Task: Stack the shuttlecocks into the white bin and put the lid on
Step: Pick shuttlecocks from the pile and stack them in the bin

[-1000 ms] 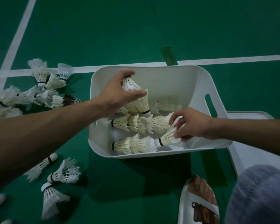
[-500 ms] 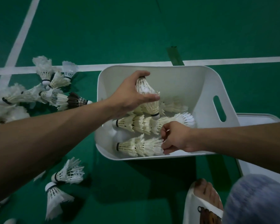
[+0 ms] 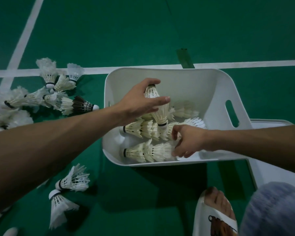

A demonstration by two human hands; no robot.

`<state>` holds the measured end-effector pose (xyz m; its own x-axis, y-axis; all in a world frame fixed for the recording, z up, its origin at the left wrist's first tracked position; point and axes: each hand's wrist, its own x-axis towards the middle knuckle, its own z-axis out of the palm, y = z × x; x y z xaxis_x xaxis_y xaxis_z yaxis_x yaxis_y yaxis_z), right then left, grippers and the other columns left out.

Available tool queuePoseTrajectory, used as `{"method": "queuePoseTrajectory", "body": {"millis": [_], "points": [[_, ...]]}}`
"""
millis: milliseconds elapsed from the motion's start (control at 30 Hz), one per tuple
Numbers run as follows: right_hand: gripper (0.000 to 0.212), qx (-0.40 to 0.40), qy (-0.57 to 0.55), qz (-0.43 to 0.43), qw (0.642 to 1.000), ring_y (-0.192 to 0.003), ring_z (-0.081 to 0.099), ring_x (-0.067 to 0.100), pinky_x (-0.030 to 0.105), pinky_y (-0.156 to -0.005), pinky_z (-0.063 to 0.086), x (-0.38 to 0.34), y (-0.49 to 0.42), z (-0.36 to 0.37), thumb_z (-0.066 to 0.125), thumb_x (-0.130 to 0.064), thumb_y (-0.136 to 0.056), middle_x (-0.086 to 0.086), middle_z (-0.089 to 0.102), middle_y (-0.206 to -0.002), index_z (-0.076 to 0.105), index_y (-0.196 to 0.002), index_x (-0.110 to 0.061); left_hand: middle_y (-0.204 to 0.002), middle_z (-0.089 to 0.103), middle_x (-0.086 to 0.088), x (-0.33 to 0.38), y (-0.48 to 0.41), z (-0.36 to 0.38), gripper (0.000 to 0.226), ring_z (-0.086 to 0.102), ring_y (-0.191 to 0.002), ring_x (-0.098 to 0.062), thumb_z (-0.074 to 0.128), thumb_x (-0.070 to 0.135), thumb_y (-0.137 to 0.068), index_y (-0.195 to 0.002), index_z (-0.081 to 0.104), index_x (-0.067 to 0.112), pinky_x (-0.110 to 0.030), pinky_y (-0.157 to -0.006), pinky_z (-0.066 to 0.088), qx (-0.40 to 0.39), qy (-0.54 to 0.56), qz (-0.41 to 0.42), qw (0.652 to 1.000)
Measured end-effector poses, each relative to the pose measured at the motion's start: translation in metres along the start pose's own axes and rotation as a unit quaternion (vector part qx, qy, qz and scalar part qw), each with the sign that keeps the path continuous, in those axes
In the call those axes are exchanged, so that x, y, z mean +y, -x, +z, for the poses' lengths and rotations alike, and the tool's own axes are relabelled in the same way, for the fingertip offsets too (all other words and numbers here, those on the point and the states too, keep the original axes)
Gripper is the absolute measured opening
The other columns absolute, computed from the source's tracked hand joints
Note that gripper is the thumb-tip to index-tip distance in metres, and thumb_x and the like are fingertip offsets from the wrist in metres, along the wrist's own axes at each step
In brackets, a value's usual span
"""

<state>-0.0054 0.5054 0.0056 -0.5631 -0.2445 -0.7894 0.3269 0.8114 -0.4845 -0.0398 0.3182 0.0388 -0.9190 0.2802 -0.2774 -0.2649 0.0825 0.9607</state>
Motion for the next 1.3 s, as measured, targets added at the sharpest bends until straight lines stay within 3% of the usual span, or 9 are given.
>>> {"method": "queuePoseTrajectory", "body": {"millis": [100,200,267,367,633,767,900,1167,1300], "points": [[0.034,0.082,0.084,-0.055,0.992,-0.068,0.07,0.025,0.033,-0.058,0.058,-0.003,0.013,-0.021,0.079,-0.019,-0.077,0.013,0.07,-0.087,0.048,-0.089,-0.014,-0.129,0.04,0.002,0.002,0.001,-0.001,0.056,0.058,-0.105,-0.011,0.068,0.019,-0.084,-0.135,0.045,0.019,-0.03,-0.087,0.055,-0.01,0.018,-0.01,1.0],[0.039,0.24,0.049,-0.146,0.958,-0.077,0.067,0.016,0.032,-0.066,0.056,-0.009,0.023,-0.038,0.082,-0.027,-0.073,-0.002,0.065,-0.096,0.049,-0.093,-0.02,-0.13,0.044,-0.002,0.002,0.002,-0.003,0.049,0.057,-0.107,-0.011,0.064,0.016,-0.088,-0.134,0.047,0.019,-0.034,-0.09,0.054,-0.016,0.035,-0.026,0.999],[0.049,0.262,0.036,-0.204,0.943,-0.083,0.065,0.008,0.024,-0.069,0.052,-0.016,0.027,-0.042,0.083,-0.03,-0.071,-0.013,0.058,-0.11,0.047,-0.104,-0.027,-0.124,0.047,-0.001,0.002,0.002,-0.002,0.044,0.056,-0.106,-0.011,0.062,0.013,-0.089,-0.131,0.049,0.02,-0.034,-0.088,0.055,-0.027,0.052,-0.032,0.998],[0.055,0.247,0.063,-0.245,0.935,-0.09,0.061,0.003,0.021,-0.072,0.051,-0.027,0.026,-0.042,0.082,-0.026,-0.072,-0.017,0.055,-0.117,0.043,-0.11,-0.033,-0.121,0.049,-0.007,0.001,0.001,0.002,0.04,0.057,-0.107,-0.019,0.059,0.01,-0.09,-0.128,0.052,0.02,-0.034,-0.085,0.056,-0.047,0.082,-0.041,0.995],[0.042,0.243,0.168,-0.231,0.927,-0.077,0.059,0.009,0.025,-0.068,0.041,-0.024,0.021,-0.044,0.076,-0.024,-0.08,-0.008,0.064,-0.082,0.051,-0.114,-0.029,-0.136,0.046,-0.007,0.0,-0.006,0.008,0.045,0.046,-0.127,-0.028,0.057,0.037,-0.081,-0.123,0.055,0.022,-0.036,-0.086,0.055,-0.065,0.101,-0.063,0.991],[0.035,0.245,0.169,-0.22,0.929,-0.072,0.057,0.006,0.026,-0.07,0.046,-0.013,0.027,-0.051,0.071,-0.019,-0.084,-0.008,0.06,-0.082,0.055,-0.113,-0.031,-0.138,0.045,-0.008,0.001,-0.008,0.01,0.025,0.05,-0.121,-0.032,0.045,0.029,-0.098,-0.117,0.06,0.023,-0.037,-0.083,0.057,-0.031,0.109,-0.091,0.989],[0.028,0.238,0.164,-0.183,0.94,-0.074,0.062,0.006,0.028,-0.076,0.053,-0.004,0.037,-0.056,0.072,-0.018,-0.084,-0.012,0.061,-0.084,0.065,-0.108,-0.028,-0.14,0.043,-0.01,-0.001,-0.001,0.011,0.033,0.05,-0.12,-0.037,0.036,0.016,-0.101,-0.119,0.063,0.022,-0.037,-0.074,0.058,-0.008,0.126,-0.121,0.985],[0.025,0.139,0.033,-0.043,0.989,-0.061,0.065,0.02,0.034,-0.063,0.061,0.02,0.04,-0.051,0.07,0.001,-0.082,0.011,0.066,-0.09,0.064,-0.101,-0.014,-0.144,0.033,0.0,0.0,0.009,0.007,0.046,0.04,-0.129,-0.032,0.037,-0.001,-0.097,-0.126,0.054,0.031,-0.05,-0.077,0.058,-0.004,0.042,-0.149,0.988],[0.025,0.105,-0.057,0.005,0.993,-0.059,0.06,0.022,0.041,-0.067,0.059,0.023,0.03,-0.034,0.066,0.009,-0.082,0.013,0.06,-0.084,0.061,-0.098,-0.009,-0.138,0.038,-0.008,0.003,0.008,0.007,0.052,0.052,-0.108,-0.025,0.046,0.002,-0.097,-0.138,0.044,0.033,-0.054,-0.078,0.056,-0.003,0.035,-0.146,0.989]]}}
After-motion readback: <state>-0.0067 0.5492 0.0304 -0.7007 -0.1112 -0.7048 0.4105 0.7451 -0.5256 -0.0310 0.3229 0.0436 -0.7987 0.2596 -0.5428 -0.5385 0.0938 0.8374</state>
